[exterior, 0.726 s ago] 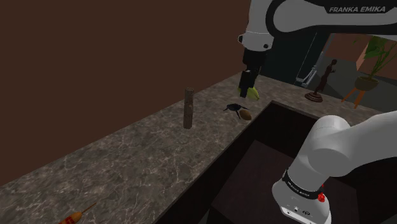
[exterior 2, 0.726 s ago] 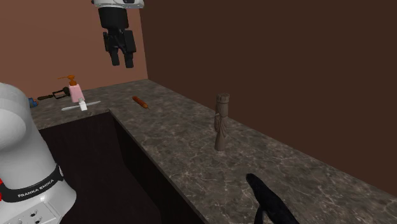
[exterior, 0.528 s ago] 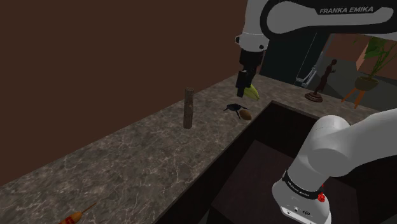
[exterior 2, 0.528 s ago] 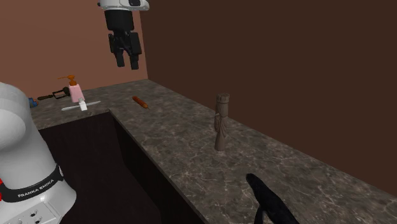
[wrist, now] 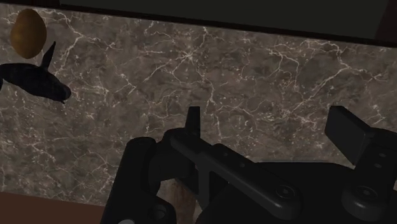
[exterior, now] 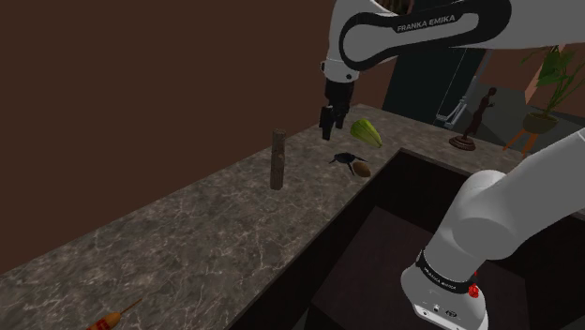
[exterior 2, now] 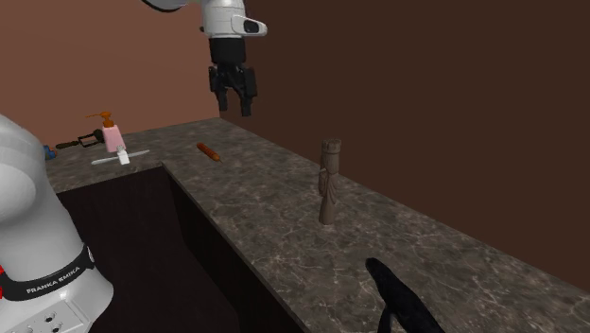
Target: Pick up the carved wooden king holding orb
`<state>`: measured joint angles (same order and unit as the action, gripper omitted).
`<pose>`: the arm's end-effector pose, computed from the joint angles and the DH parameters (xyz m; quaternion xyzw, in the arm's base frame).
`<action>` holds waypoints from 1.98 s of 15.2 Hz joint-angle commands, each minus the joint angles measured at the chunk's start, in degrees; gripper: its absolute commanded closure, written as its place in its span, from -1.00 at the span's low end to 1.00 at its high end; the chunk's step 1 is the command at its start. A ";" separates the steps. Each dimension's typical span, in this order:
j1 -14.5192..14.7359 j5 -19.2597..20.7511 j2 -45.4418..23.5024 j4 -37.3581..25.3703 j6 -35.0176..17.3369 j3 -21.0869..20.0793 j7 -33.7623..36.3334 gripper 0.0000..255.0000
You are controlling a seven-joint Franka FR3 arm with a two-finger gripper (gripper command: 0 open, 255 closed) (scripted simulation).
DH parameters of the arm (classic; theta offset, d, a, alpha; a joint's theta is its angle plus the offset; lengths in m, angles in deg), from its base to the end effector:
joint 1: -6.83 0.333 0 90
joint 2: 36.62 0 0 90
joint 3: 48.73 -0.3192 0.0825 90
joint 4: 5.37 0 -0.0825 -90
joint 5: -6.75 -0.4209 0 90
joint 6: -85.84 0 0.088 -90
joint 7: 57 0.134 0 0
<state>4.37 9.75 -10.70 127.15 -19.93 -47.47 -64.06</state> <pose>0.4464 -0.0350 0.4797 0.9991 0.0376 -0.0091 0.0196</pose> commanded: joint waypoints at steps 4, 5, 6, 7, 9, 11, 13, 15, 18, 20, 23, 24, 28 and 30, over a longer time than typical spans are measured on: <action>-0.53 -0.43 -11.14 -6.62 -4.90 1.37 -1.36 -1.00; -0.63 -0.59 -13.35 -8.14 -5.65 1.64 -1.68 -1.00; -0.74 -0.79 -15.56 -9.74 -6.34 1.89 -2.00 -1.00; -0.85 -1.01 -17.77 -11.40 -6.95 2.12 -2.34 -1.00; -1.11 -1.53 -22.20 -14.95 -7.94 2.55 -3.02 -1.00; -1.40 -2.13 -26.65 -18.81 -8.64 2.91 -3.72 -1.00; -1.74 -2.80 -31.14 -22.99 -9.04 3.20 -4.41 -1.00; -2.14 -3.52 -35.68 -27.53 -9.12 3.42 -5.07 -1.00; -2.87 -4.61 -42.65 -35.10 -8.63 3.59 -5.98 -1.00; -3.43 -5.32 -47.48 -40.77 -7.86 3.62 -6.50 -1.00; -3.71 -5.66 -50.04 -42.45 -8.76 3.56 -6.73 -1.00; -3.72 -5.69 -50.26 -42.00 -9.43 3.55 -6.75 -1.00; -3.73 -5.81 -51.25 -40.36 -12.06 3.49 -6.84 -1.00; -3.73 -5.83 -51.41 -40.14 -12.44 3.48 -6.86 -1.00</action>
<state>0.64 3.94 -62.03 86.88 -32.12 -43.98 -70.92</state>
